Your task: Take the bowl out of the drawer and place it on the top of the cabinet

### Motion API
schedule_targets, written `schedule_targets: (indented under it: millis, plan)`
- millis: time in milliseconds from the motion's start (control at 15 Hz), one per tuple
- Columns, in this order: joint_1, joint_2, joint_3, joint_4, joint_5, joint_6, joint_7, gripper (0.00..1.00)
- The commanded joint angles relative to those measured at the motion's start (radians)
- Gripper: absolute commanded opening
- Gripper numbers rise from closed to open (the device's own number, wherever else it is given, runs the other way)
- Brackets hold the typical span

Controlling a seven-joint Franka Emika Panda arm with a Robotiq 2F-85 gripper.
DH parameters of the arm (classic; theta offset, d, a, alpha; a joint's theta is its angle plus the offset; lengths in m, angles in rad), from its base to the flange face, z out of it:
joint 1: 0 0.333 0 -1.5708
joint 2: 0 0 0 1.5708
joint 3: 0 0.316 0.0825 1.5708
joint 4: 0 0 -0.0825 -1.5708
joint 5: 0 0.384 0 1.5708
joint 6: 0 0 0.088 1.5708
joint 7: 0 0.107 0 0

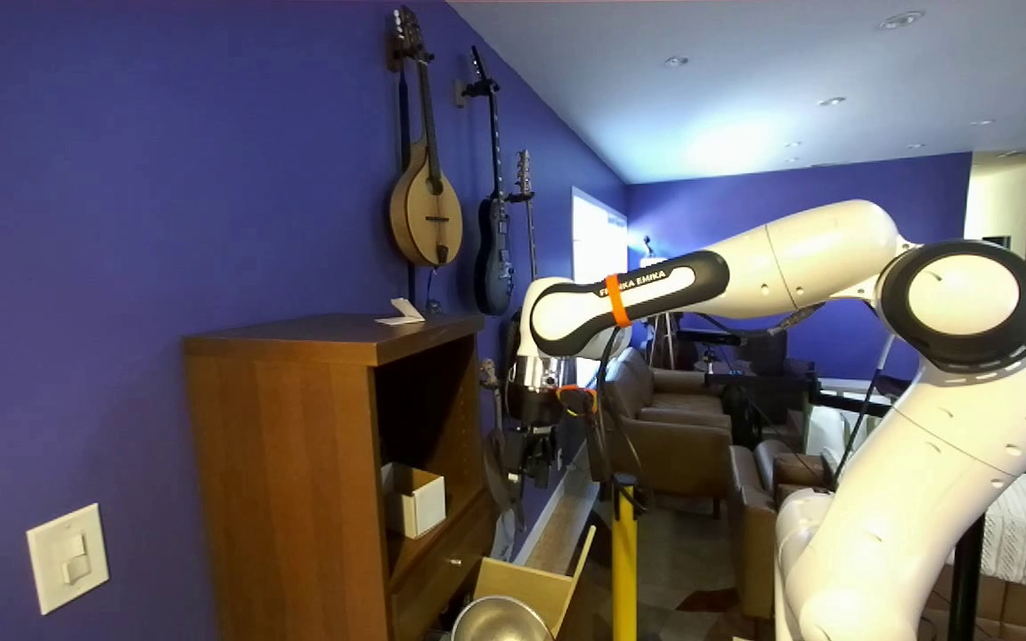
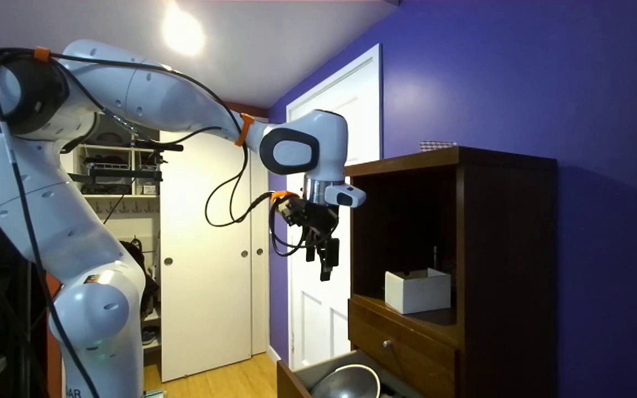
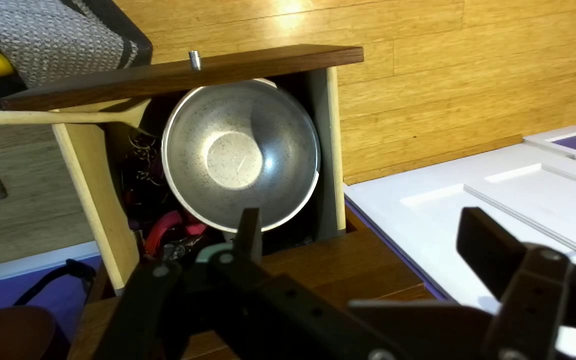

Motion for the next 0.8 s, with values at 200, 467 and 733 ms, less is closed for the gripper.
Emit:
schedule_targets:
  millis: [200, 467, 733]
  plan:
    - [-0.025, 0.003, 0.021, 0.003, 0.011, -0.004, -0.01, 1.0]
    - [-0.063, 0.038, 0.024, -0.099, 0.028, 0.117, 0.067, 1.0]
    - [-0.081, 0.092, 0.032, -0.231, 0.047, 0.335, 0.127, 1.0]
